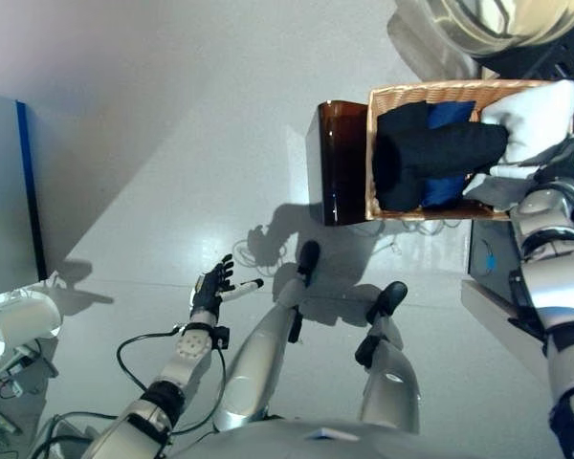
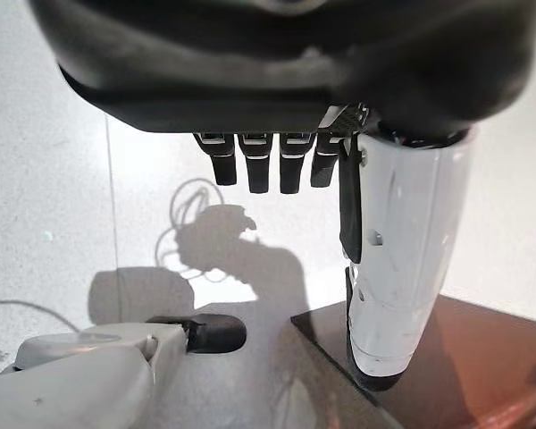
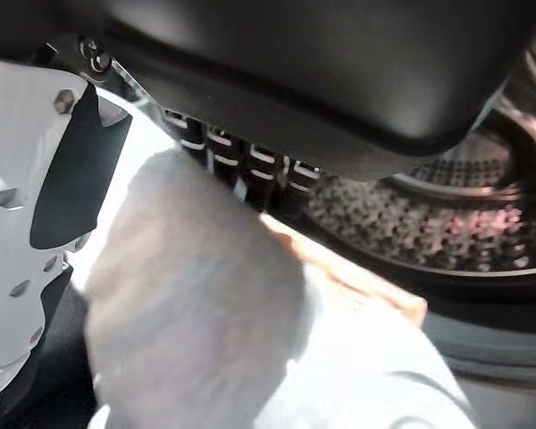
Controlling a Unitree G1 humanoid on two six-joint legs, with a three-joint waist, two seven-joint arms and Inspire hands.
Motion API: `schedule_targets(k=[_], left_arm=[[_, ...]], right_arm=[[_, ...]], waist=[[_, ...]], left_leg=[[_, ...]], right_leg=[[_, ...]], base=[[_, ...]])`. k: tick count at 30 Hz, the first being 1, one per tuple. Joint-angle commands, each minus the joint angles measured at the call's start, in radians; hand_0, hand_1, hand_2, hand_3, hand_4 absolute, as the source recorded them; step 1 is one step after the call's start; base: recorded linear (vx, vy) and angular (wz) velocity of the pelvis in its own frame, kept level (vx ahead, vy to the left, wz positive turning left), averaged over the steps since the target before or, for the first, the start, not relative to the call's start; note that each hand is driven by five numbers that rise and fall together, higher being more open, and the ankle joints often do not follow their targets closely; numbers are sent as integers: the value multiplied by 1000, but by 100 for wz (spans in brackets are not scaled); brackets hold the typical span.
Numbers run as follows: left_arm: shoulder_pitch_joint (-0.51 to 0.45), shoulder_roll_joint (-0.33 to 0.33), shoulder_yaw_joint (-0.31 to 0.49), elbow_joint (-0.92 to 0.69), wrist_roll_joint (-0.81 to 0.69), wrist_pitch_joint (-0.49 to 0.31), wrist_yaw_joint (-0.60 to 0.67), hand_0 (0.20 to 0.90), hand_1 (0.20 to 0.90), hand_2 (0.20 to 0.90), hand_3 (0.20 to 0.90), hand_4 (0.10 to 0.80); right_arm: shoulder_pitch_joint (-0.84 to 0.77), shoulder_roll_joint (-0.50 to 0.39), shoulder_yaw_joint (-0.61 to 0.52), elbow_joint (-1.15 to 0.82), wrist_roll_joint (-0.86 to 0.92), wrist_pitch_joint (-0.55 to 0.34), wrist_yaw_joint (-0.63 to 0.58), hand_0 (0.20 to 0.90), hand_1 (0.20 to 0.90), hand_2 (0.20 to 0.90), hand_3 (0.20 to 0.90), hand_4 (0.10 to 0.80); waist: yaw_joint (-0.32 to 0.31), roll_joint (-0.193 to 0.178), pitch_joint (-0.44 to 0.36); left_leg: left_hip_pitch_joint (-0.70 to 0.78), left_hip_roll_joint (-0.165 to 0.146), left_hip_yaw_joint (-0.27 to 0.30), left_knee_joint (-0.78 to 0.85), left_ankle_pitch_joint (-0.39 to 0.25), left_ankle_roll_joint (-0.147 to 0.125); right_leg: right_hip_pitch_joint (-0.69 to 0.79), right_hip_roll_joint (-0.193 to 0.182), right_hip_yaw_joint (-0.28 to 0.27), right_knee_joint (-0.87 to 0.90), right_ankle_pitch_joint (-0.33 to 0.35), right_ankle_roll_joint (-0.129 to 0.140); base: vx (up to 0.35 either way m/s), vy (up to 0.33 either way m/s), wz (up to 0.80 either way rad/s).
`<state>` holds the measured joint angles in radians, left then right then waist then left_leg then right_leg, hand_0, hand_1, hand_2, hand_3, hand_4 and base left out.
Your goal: Pick up the clothes and place them into the washing machine
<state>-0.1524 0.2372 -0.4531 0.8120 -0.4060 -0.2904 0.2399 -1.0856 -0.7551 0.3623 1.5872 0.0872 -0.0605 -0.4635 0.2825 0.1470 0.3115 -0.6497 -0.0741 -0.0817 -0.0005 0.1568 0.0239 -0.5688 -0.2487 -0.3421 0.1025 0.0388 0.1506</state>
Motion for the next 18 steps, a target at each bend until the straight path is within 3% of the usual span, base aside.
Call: schedule_targets(k=[1, 2, 3, 4, 6, 18], left_arm=[[35, 45, -1, -46, -15, -44, 22, 900, 900, 900, 900, 800], [34, 46, -2, -52, -19, -45, 24, 900, 900, 900, 900, 800], [38, 44, -1, -62, -26, -48, 22, 900, 900, 900, 900, 800], [40, 44, 2, -67, -30, -48, 21, 900, 900, 900, 900, 800], [46, 43, 9, -74, -40, -48, 23, 900, 900, 900, 900, 800], [69, 52, 20, -66, -43, -44, 25, 900, 900, 900, 900, 800]], right_arm=[[-102, -136, 109, -15, -35, -2, -44, 647, 647, 647, 647, 620], [-112, -139, 115, -15, -37, -1, -45, 540, 540, 540, 540, 543], [-118, -138, 126, -16, -48, 2, -44, 510, 510, 510, 510, 522], [-119, -137, 128, -16, -48, 3, -42, 359, 359, 359, 359, 414], [-122, -132, 132, -17, -50, 5, -45, 200, 200, 200, 200, 300], [-107, -77, 122, -18, -50, 14, -58, 200, 200, 200, 200, 300]], waist=[[22, 8, 1], [21, 11, 4], [23, 18, 6], [23, 19, 6], [24, 21, 6], [13, 35, 5]], left_leg=[[-77, -33, 23, 115, -92, -61], [-82, -33, 25, 116, -92, -61], [-90, -33, 23, 116, -88, -61], [-91, -32, 23, 114, -86, -60], [-93, -31, 21, 110, -82, -60], [-84, -22, 25, 124, -83, -61]], right_leg=[[106, -24, 17, -5, -8, 23], [98, -26, 17, -1, -7, 23], [88, -25, 21, 2, -7, 21], [85, -24, 21, 3, -8, 21], [79, -22, 23, 6, -11, 19], [54, -22, 41, 49, -30, 9]], base=[[5, 21, 3], [-4, 22, 6], [-1, 19, 5], [0, 0, 0], [0, 0, 0], [-5, 3, -3]])
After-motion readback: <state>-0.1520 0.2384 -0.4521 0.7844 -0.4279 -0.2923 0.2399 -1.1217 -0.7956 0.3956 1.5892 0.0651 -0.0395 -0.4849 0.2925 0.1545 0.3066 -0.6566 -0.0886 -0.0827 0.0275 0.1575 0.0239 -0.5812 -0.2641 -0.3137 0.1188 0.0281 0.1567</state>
